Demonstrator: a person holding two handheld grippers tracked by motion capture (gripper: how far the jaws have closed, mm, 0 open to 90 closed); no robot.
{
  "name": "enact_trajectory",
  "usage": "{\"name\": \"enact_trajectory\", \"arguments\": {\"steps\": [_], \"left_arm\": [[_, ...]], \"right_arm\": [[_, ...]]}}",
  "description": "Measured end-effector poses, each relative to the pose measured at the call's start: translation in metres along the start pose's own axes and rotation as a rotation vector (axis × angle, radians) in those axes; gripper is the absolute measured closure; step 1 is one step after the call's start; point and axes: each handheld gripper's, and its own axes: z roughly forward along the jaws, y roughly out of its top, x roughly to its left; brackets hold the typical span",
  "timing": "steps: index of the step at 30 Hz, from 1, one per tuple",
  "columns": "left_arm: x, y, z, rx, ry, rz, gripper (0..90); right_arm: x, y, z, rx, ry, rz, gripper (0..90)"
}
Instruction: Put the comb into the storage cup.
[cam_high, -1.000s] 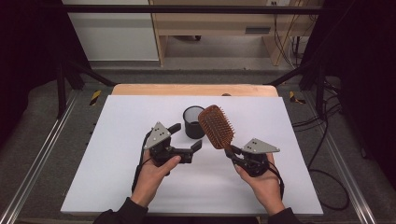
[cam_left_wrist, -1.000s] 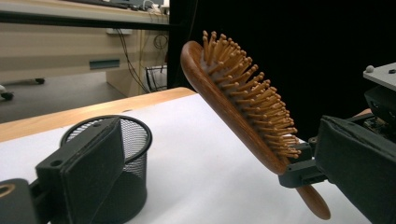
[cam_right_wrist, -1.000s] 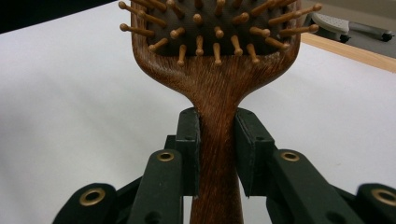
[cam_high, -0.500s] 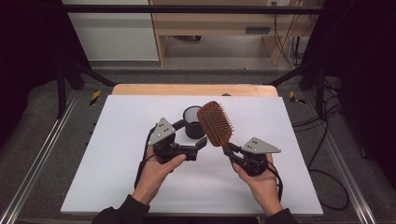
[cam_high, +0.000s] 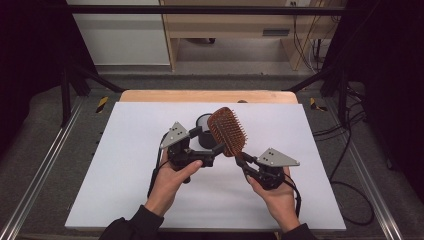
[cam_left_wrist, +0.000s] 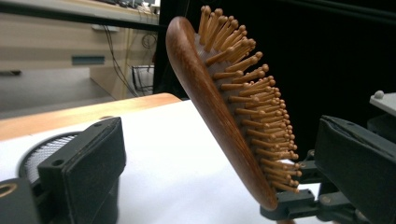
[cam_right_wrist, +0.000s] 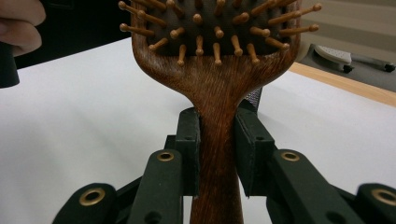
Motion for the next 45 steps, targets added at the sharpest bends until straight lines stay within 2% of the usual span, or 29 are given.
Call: {"name": "enact_trajectory", "arguments": {"steps": [4, 12, 17, 20, 25, 31, 36, 39, 42, 45], "left_arm": [[-0.002, 0.002, 0.005, 0.006, -0.011, -0.003, 2.3], [0.002, 0.009, 0.008, 0.004, -0.020, -0.081, 7.8], [0.003, 0.010, 0.008, 0.004, -0.022, -0.097, 16.9], [0.003, 0.011, 0.009, -0.006, -0.034, -0.129, 21.4], [0.004, 0.012, 0.011, -0.003, -0.045, -0.153, 25.3], [0.000, 0.011, 0.012, 0.008, -0.013, -0.159, 31.2], [0.001, 0.012, 0.012, 0.001, -0.010, -0.210, 36.3], [0.002, 0.012, 0.012, 0.006, -0.016, -0.221, 39.1], [0.002, 0.012, 0.011, -0.004, -0.034, -0.251, 44.7], [0.002, 0.012, 0.012, 0.000, -0.033, -0.260, 48.1]], "right_arm": [[0.004, -0.001, 0.002, 0.003, -0.003, -0.025, 73.1], [0.012, -0.003, 0.005, 0.009, 0.004, -0.059, 73.1], [0.013, -0.003, 0.006, 0.006, 0.007, -0.063, 73.1], [0.014, -0.003, 0.006, 0.006, 0.005, -0.063, 73.1], [0.014, -0.004, 0.007, 0.006, 0.005, -0.065, 73.1], [0.016, -0.004, 0.007, 0.004, 0.008, -0.065, 73.1], [0.016, -0.004, 0.007, -0.002, 0.007, -0.066, 73.1], [0.016, -0.004, 0.008, 0.001, 0.006, -0.063, 73.1], [0.016, -0.005, 0.008, 0.004, 0.009, -0.058, 73.1], [0.015, -0.006, 0.009, 0.006, 0.011, -0.052, 73.0]]}}
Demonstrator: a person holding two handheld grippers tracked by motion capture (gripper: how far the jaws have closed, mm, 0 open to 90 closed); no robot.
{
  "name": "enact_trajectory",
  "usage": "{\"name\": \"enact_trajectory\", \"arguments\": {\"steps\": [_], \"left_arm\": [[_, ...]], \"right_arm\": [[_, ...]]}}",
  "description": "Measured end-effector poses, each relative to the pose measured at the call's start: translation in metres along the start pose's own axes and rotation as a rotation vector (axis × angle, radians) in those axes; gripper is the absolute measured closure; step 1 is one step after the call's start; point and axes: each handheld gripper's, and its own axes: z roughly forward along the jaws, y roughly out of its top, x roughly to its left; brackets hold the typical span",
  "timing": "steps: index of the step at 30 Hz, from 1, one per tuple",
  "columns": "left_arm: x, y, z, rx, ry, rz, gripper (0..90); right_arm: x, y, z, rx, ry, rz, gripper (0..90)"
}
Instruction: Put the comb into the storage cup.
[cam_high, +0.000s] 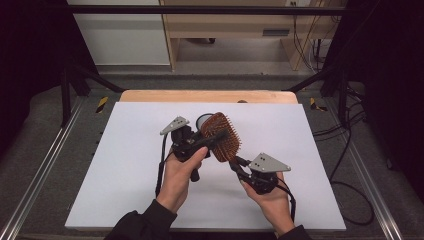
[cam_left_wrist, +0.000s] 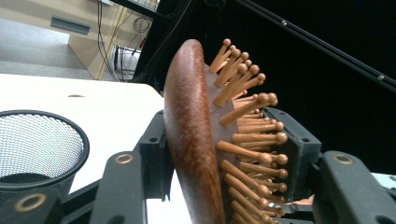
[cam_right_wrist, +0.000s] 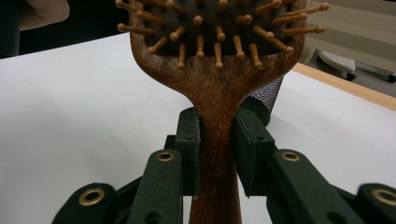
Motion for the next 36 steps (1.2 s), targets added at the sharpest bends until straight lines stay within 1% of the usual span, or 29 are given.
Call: {"name": "enact_trajectory", "arguments": {"steps": [1, 4, 7, 11, 14, 18, 20, 22, 23, 24, 25, 26, 29, 30, 33, 35, 36], "left_arm": [[0.000, 0.000, 0.000, 0.006, 0.003, 0.005, 48.4], [0.000, 0.000, 0.000, 0.007, 0.000, 0.003, 49.6], [-0.001, 0.000, 0.001, 0.002, -0.012, 0.004, 50.6], [-0.003, 0.000, 0.001, 0.005, -0.023, 0.017, 51.2], [-0.003, 0.000, 0.002, 0.008, -0.029, 0.012, 51.5], [-0.002, 0.001, 0.002, 0.001, -0.038, -0.002, 51.7], [-0.002, 0.002, 0.002, 0.001, -0.035, 0.008, 51.7], [-0.001, 0.004, 0.003, 0.002, -0.018, 0.033, 51.8], [0.001, 0.005, 0.002, -0.002, -0.014, 0.032, 51.8], [0.003, 0.007, 0.002, -0.006, -0.016, 0.023, 51.7], [0.004, 0.009, 0.001, -0.014, -0.015, 0.011, 51.7], [0.005, 0.011, 0.000, -0.021, -0.011, 0.009, 51.7], [0.006, 0.018, -0.004, -0.038, 0.003, 0.022, 51.6], [0.006, 0.019, -0.006, -0.044, 0.005, 0.021, 51.6], [0.006, 0.025, -0.010, -0.056, 0.011, 0.031, 51.6], [0.005, 0.029, -0.012, -0.061, 0.019, 0.043, 51.5], [0.005, 0.031, -0.013, -0.065, 0.022, 0.054, 51.5]], "right_arm": [[0.000, -0.001, 0.000, 0.000, 0.002, 0.001, 73.0], [-0.001, -0.002, 0.001, 0.004, 0.006, 0.005, 72.9], [-0.001, -0.003, 0.002, 0.001, 0.009, 0.009, 72.9], [-0.002, -0.003, 0.002, -0.001, 0.012, 0.010, 72.8], [-0.003, -0.004, 0.003, -0.001, 0.021, 0.025, 72.7], [-0.004, -0.004, 0.003, -0.006, 0.020, 0.023, 72.4], [-0.004, -0.004, 0.003, -0.014, 0.031, 0.035, 71.0], [-0.005, -0.005, 0.003, -0.006, 0.031, 0.043, 60.7], [-0.006, -0.006, 0.003, 0.003, 0.033, 0.046, 56.5], [-0.007, -0.007, 0.001, 0.006, 0.028, 0.049, 52.8], [-0.007, -0.007, -0.001, 0.005, 0.022, 0.045, 49.0], [-0.008, -0.007, -0.004, 0.005, 0.015, 0.042, 44.8], [-0.013, -0.010, -0.013, -0.009, 0.016, 0.039, 32.7], [-0.016, -0.012, -0.015, -0.013, 0.014, 0.044, 29.5], [-0.025, -0.018, -0.019, -0.032, -0.020, 0.062, 20.7], [-0.032, -0.022, -0.020, -0.041, -0.020, 0.080, 15.6], [-0.035, -0.024, -0.021, -0.037, -0.024, 0.088, 14.6]]}}
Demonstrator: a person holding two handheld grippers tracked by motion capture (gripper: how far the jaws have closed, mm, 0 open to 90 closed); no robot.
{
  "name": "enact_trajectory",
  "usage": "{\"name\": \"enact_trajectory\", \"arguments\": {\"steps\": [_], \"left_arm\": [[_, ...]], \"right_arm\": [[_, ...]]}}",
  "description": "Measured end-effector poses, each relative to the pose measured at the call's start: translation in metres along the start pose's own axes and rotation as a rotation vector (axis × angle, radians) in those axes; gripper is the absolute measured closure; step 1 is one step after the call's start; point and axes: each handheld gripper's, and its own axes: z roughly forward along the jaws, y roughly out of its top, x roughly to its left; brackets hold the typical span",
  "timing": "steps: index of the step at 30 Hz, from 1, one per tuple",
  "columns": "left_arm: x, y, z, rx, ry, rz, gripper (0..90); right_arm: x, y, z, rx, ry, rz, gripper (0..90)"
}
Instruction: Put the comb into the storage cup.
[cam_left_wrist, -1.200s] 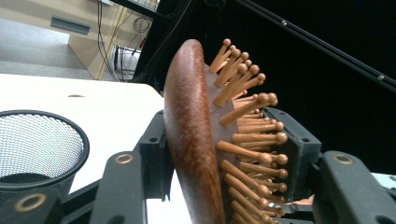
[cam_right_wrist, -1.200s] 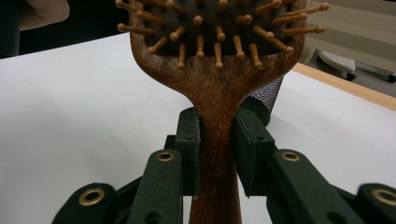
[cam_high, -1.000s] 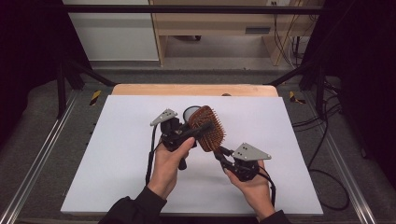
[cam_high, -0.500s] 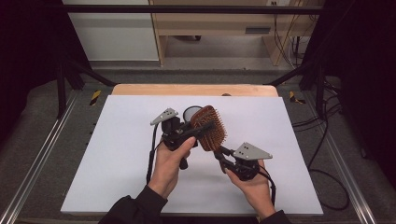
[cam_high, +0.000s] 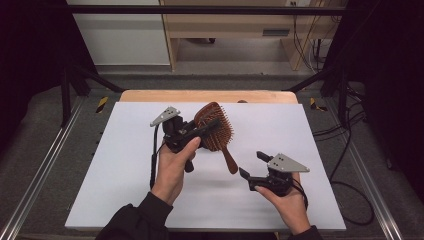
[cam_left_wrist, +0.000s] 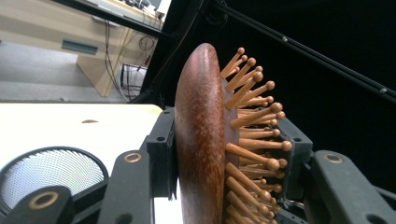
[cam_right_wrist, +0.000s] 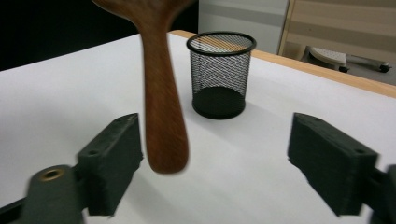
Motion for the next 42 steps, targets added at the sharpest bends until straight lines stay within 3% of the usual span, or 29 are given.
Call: {"name": "enact_trajectory", "arguments": {"steps": [8, 16, 21, 30, 36, 42], "left_arm": [[-0.001, 0.015, -0.006, -0.029, 0.010, 0.021, 51.5], [0.001, 0.024, -0.007, -0.056, 0.012, 0.026, 51.5], [0.003, 0.033, -0.008, -0.082, 0.021, 0.013, 51.4], [0.007, 0.052, -0.009, -0.125, 0.026, 0.021, 51.4], [0.006, 0.064, -0.005, -0.139, 0.023, 0.041, 51.4], [0.009, 0.076, -0.003, -0.153, 0.049, 0.058, 51.4]], "right_arm": [[-0.015, -0.005, -0.015, 0.010, -0.017, 0.026, 7.3], [-0.030, -0.013, -0.035, 0.006, -0.073, 0.071, 5.5], [-0.034, -0.021, -0.045, 0.007, -0.108, 0.056, 5.2], [-0.036, -0.026, -0.038, 0.006, -0.149, 0.011, 5.7], [-0.035, -0.025, -0.036, -0.003, -0.142, 0.005, 5.7], [-0.031, -0.026, -0.035, 0.006, -0.137, -0.004, 5.4]]}}
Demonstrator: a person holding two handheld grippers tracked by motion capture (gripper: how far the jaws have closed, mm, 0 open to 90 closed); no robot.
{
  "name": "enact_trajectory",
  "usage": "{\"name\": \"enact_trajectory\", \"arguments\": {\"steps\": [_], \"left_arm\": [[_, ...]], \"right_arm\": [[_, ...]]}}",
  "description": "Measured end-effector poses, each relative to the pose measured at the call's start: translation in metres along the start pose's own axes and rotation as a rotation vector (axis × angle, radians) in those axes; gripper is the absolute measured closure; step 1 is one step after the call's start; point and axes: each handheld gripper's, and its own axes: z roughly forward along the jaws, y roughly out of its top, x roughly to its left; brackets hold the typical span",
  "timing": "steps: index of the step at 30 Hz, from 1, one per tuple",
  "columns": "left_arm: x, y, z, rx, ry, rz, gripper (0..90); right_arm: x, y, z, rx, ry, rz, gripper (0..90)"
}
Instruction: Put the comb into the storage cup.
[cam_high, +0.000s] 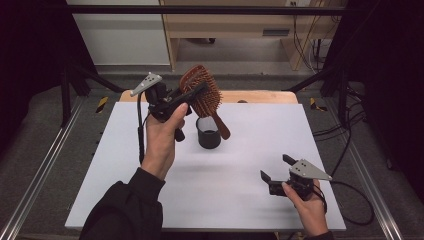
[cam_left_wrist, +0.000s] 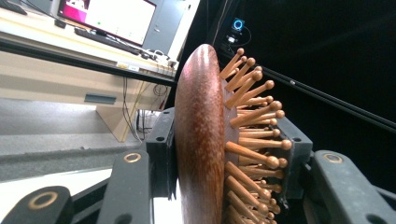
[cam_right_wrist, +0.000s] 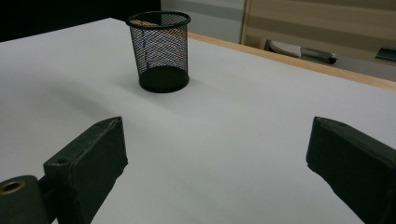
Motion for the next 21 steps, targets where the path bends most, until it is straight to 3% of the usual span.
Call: {"name": "enact_trajectory", "arguments": {"steps": [19, 21], "left_arm": [[0.016, 0.020, 0.005, -0.018, 0.065, 0.049, 51.3], [0.019, 0.020, 0.006, -0.023, 0.068, 0.040, 51.4]], "right_arm": [[-0.002, -0.001, 0.002, 0.001, -0.004, 0.013, 5.1], [-0.002, -0.001, 0.002, 0.003, -0.005, 0.012, 5.1]]}}
